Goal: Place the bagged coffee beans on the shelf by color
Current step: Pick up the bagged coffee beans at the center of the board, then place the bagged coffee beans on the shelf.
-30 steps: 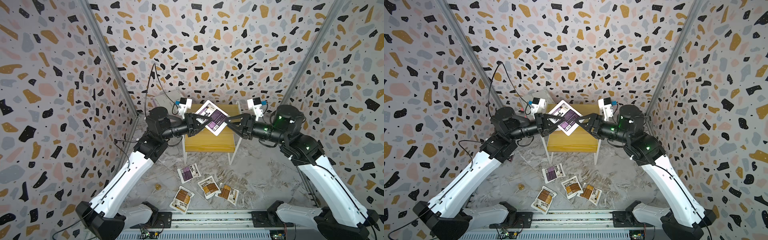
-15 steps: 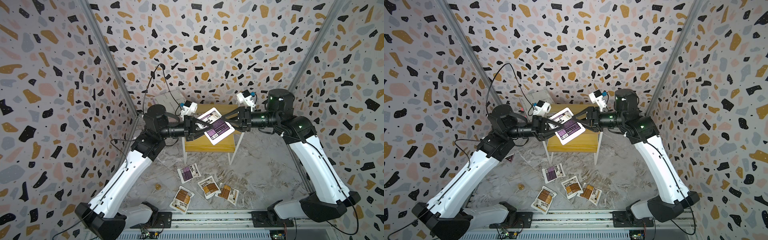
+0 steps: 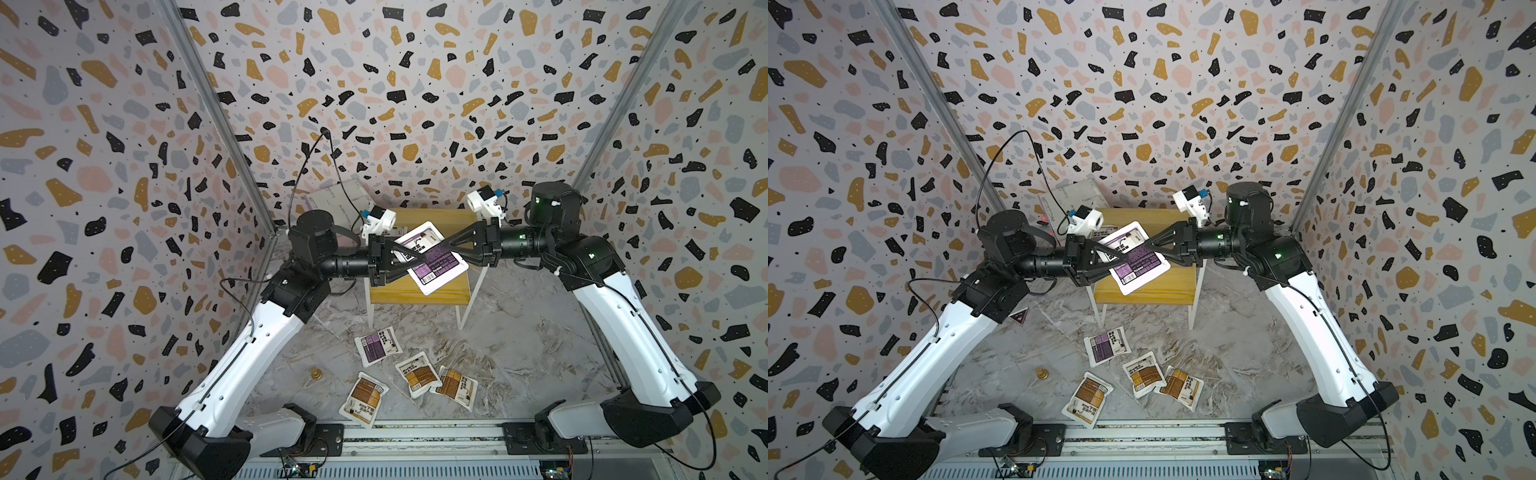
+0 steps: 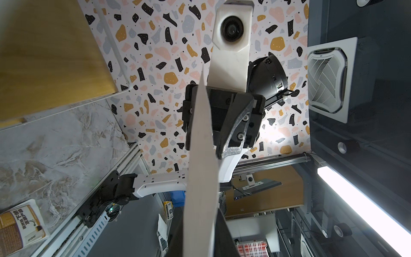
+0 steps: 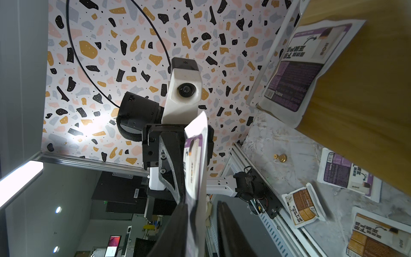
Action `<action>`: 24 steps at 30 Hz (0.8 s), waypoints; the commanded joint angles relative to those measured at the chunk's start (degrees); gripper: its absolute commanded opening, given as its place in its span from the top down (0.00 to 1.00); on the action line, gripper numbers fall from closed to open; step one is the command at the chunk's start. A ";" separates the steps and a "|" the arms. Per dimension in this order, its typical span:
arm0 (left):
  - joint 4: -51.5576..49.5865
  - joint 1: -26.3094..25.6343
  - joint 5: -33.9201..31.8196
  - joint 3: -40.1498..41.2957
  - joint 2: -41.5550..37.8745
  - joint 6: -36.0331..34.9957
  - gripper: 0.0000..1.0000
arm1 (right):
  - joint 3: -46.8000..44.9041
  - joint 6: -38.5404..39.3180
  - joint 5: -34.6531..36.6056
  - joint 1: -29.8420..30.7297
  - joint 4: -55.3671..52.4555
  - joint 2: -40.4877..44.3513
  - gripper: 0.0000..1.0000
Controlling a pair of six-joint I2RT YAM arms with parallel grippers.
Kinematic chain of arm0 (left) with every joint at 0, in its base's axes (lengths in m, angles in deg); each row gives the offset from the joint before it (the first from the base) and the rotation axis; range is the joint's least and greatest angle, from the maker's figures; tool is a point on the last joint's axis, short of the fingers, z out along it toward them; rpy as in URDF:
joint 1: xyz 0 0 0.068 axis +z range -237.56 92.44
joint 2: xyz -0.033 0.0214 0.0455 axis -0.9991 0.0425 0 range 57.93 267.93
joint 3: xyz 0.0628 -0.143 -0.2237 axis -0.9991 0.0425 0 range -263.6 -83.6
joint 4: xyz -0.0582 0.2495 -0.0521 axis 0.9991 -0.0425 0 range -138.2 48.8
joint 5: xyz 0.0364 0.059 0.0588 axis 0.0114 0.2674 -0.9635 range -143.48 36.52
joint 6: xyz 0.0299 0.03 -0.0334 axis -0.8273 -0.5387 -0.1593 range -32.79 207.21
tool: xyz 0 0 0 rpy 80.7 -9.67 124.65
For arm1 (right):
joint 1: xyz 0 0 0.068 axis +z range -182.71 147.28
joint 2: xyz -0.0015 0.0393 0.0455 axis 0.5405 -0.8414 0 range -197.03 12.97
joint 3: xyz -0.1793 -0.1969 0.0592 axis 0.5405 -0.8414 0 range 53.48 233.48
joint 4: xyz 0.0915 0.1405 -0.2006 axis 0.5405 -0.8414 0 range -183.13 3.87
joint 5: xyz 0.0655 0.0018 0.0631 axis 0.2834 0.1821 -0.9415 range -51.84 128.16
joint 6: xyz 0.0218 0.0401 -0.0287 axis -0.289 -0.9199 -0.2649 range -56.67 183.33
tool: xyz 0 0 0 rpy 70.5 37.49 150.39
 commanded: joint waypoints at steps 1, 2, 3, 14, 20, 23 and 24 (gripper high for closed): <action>0.90 0.08 1.16 0.34 -0.21 -1.57 0.84 | -0.21 -0.08 -1.32 -0.14 1.79 2.36 0.81; 0.70 0.08 1.14 0.32 -0.30 -1.67 0.83 | -0.40 -0.08 -1.18 -0.09 1.80 2.37 0.84; 0.47 0.08 1.05 0.44 -0.31 -1.87 0.80 | -0.43 -0.08 -1.00 -0.08 1.62 2.46 0.85; -7.71 1.47 -2.06 -1.66 -0.47 -7.08 0.00 | -1.98 -1.00 5.01 -0.08 2.94 4.04 1.00; -22.54 7.97 -12.78 -4.73 -4.92 -15.11 0.00 | 0.31 0.70 16.72 -0.08 -1.80 4.05 1.00; -30.67 11.14 -18.97 -4.63 -7.95 -18.20 0.00 | 1.18 2.24 24.47 -0.12 -4.22 3.97 1.00; -33.12 11.94 -20.81 -4.27 -8.89 -18.75 0.00 | 1.71 2.59 26.46 -0.08 -4.97 3.64 1.00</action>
